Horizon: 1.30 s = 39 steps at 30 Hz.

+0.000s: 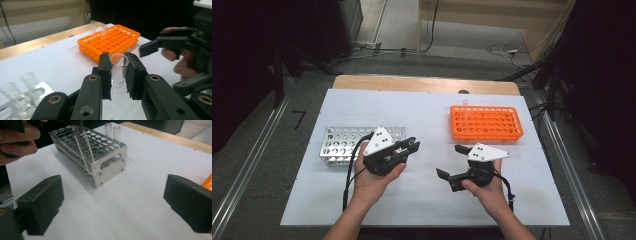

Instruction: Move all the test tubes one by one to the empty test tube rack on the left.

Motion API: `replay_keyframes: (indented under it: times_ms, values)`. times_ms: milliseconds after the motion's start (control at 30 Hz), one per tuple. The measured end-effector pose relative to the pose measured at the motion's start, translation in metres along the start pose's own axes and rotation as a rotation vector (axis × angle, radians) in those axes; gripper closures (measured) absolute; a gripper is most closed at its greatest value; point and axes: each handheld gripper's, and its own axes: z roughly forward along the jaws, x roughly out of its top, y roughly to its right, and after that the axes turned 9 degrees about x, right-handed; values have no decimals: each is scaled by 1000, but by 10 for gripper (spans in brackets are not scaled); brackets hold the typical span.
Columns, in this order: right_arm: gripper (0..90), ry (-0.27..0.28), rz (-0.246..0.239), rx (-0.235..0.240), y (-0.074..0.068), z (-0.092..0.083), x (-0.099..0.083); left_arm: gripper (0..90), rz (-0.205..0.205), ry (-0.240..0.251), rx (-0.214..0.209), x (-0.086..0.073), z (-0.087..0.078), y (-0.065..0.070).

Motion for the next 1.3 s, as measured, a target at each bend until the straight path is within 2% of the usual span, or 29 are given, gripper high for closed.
replay_keyframes:
  times_ms: [200,467,633,900,1000,1200,1300]
  values:
    - [0,31,33,-16,15,-21,-9,765,-9,9,33,6,-5,-15]
    - [0,11,33,-68,27,-46,-26,765,-2,19,76,13,-9,-36]
    - [0,27,55,-87,36,-59,-36,765,-14,30,112,15,-11,-53]
    - [0,42,82,-120,49,-73,-42,765,-43,58,178,14,-16,-78]
    - [0,45,93,-129,52,-77,-44,765,-39,67,211,12,-15,-84]
    - [0,51,100,-141,56,-82,-47,765,-23,68,273,7,-9,-92]
    - [0,46,105,-150,56,-84,-48,765,-28,57,288,2,-3,-95]
